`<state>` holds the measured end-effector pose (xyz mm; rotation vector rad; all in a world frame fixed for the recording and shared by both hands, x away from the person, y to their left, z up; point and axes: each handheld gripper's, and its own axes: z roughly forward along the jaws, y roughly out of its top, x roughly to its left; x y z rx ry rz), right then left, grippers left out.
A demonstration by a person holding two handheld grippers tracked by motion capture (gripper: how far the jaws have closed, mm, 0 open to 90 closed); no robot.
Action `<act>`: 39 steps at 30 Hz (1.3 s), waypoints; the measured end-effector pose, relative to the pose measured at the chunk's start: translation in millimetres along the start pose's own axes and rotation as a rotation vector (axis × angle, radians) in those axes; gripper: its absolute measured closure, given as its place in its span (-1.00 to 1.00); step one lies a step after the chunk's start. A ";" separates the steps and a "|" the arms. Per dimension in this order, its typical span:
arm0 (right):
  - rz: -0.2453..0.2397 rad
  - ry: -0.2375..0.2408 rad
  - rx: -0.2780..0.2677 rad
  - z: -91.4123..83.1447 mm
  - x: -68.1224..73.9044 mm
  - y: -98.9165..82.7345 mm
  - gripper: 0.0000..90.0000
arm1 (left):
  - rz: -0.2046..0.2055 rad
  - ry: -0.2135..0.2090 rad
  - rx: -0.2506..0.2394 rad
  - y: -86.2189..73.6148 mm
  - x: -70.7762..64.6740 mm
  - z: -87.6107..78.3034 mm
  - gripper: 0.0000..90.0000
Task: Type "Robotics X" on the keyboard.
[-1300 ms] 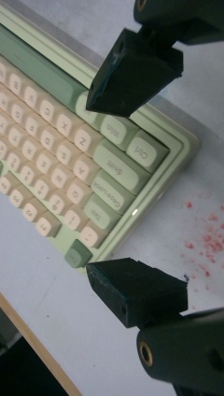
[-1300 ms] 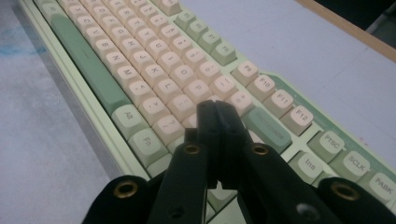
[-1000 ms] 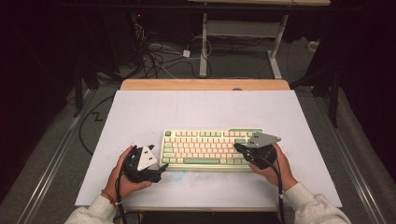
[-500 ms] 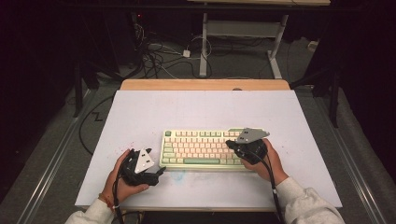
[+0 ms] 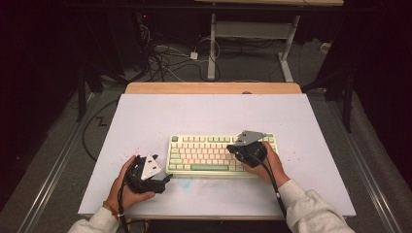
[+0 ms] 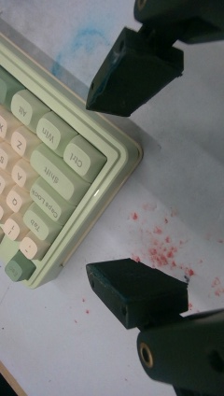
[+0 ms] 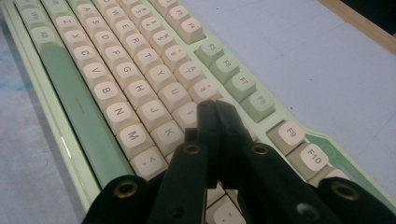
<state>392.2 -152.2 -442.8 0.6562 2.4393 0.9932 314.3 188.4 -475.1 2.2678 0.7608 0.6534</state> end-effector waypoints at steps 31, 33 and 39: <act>0.016 -0.002 -0.054 -6.1 2.6 5.2 0.86 | -0.003 -0.005 0.013 0.0 -0.7 -0.1 -0.58; 0.021 0.007 -0.084 -11.2 2.9 5.0 0.67 | -0.011 -0.010 0.009 0.1 -0.1 -1.0 -0.57; 0.021 -0.026 -0.172 -30.8 8.6 4.3 0.09 | -0.016 -0.025 -0.003 1.1 1.3 -2.8 -0.40</act>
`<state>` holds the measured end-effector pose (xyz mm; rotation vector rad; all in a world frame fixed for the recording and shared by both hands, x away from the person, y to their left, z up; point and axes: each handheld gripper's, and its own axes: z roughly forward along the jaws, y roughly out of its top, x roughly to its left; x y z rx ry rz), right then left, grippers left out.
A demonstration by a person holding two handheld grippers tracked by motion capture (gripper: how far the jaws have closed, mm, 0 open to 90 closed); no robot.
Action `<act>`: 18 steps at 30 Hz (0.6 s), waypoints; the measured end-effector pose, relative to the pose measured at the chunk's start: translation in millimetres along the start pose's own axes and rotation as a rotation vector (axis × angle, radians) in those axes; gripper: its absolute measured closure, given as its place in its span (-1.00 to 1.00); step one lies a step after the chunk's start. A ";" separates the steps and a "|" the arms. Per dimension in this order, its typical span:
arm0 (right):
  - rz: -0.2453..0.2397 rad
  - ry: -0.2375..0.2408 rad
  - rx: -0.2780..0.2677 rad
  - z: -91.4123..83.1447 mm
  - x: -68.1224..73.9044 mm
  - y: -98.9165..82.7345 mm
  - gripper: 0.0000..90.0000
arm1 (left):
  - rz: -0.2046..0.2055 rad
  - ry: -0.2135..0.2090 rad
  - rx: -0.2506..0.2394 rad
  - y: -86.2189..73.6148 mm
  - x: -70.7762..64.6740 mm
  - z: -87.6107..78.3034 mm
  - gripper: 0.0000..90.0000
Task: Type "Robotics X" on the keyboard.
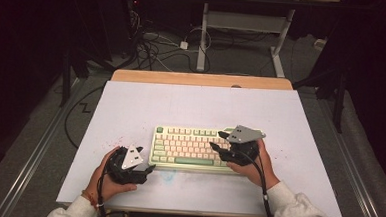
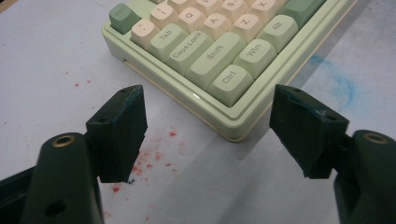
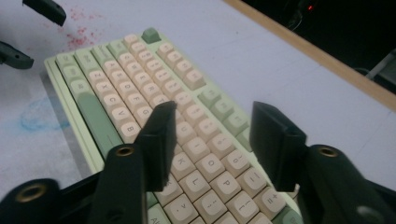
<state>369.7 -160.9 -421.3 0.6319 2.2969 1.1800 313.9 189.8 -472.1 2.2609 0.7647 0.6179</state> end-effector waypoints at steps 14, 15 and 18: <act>0.003 -0.097 -0.049 -31.7 4.3 -18.3 -0.40 | -0.039 0.002 -0.022 2.0 1.5 -4.9 -0.49; 0.005 -0.099 -0.052 -34.3 3.9 -20.3 -0.40 | -0.039 0.007 -0.026 2.5 1.5 -6.0 -0.45; 0.011 -0.110 -0.063 -42.4 3.5 -27.0 -0.43 | -0.046 0.000 -0.022 4.3 1.9 -8.1 -0.24</act>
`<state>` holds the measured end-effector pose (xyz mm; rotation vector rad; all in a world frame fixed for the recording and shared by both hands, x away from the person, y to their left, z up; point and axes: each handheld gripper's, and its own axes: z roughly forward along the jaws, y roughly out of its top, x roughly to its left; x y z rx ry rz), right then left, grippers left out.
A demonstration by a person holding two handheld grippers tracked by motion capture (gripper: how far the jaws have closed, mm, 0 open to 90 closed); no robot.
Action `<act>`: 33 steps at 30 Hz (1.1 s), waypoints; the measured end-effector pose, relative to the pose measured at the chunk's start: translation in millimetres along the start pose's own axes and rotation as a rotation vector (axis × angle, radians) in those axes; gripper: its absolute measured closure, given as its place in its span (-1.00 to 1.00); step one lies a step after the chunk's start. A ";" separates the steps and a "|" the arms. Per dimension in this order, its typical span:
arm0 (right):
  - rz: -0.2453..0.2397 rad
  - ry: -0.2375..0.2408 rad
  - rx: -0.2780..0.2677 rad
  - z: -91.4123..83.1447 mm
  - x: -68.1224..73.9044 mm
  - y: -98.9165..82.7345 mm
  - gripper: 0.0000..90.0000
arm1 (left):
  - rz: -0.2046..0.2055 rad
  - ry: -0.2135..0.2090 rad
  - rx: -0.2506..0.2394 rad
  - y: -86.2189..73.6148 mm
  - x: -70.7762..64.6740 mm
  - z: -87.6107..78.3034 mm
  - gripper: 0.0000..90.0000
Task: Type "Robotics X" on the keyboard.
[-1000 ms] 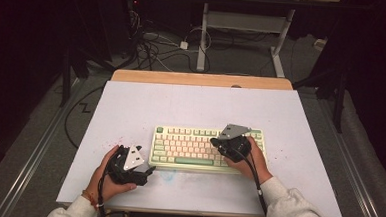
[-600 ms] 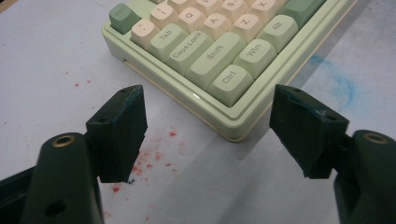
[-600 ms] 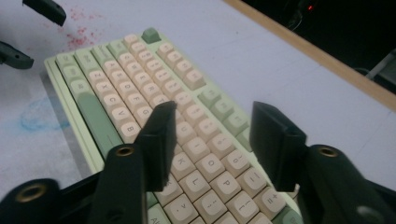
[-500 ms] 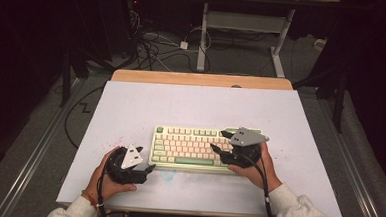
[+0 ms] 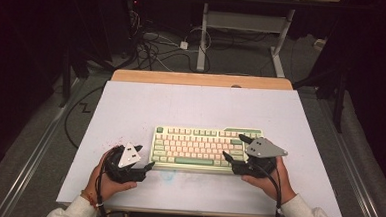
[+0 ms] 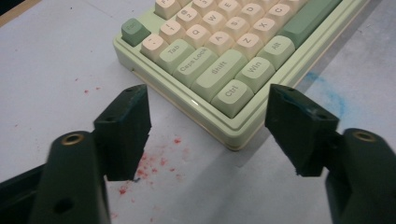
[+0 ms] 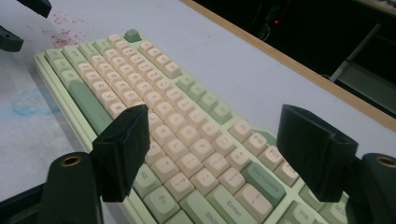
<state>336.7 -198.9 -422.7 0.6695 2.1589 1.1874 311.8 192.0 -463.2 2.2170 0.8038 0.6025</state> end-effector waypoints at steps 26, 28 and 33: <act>-0.003 -0.097 0.050 -46.8 1.4 -50.3 -0.40 | 0.012 -0.128 0.008 34.5 3.0 -0.6 0.95; 0.004 -0.098 0.054 -48.9 1.1 -52.0 -0.40 | 0.013 -0.139 0.002 42.4 1.0 2.0 0.95; 0.012 -0.089 0.060 -48.1 1.2 -53.8 -0.40 | 0.045 -0.168 -0.001 63.1 -8.8 12.4 0.95</act>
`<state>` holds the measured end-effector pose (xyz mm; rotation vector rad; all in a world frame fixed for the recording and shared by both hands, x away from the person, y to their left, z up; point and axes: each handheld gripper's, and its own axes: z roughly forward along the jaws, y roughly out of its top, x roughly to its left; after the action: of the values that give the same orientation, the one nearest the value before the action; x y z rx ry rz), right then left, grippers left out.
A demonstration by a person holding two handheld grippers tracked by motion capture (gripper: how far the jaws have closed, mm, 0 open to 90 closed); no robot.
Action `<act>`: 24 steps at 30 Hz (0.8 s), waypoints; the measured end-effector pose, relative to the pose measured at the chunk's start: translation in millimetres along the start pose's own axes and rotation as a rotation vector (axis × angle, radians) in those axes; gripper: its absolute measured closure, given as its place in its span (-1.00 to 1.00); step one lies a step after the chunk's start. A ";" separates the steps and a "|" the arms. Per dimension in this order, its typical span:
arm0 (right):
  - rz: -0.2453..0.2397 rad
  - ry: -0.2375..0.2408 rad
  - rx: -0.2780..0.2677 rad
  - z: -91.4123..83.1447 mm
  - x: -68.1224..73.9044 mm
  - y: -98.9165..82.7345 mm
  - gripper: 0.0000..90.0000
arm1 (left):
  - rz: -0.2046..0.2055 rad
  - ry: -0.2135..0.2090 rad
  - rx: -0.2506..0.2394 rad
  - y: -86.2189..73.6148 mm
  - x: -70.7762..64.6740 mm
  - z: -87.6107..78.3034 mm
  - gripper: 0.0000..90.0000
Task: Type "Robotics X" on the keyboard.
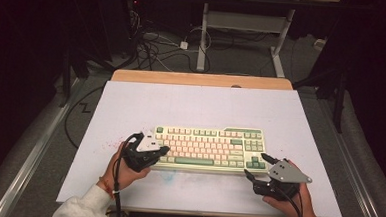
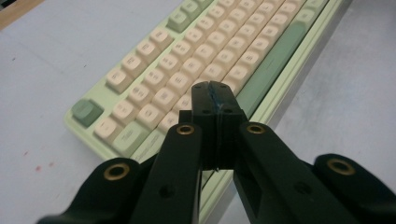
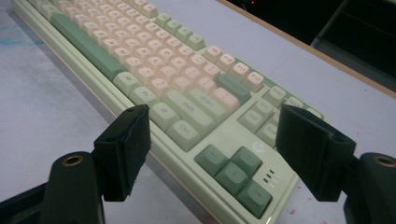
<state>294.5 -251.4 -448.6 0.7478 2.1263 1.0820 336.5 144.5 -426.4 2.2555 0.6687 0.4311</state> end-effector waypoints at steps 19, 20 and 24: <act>-0.034 0.026 0.025 4.5 4.0 -2.3 -0.40 | 0.059 -0.110 0.065 43.7 -16.6 62.7 0.95; -0.035 0.026 0.026 4.6 4.1 -2.4 -0.40 | 0.064 -0.114 0.072 44.6 -17.2 65.1 0.95; -0.039 0.031 0.030 5.7 4.0 -2.9 -0.40 | 0.069 -0.112 0.085 46.0 -17.3 70.4 0.95</act>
<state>295.6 -247.3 -454.7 0.7050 2.1781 1.0496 372.0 68.0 -442.2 2.3695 0.5629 0.3114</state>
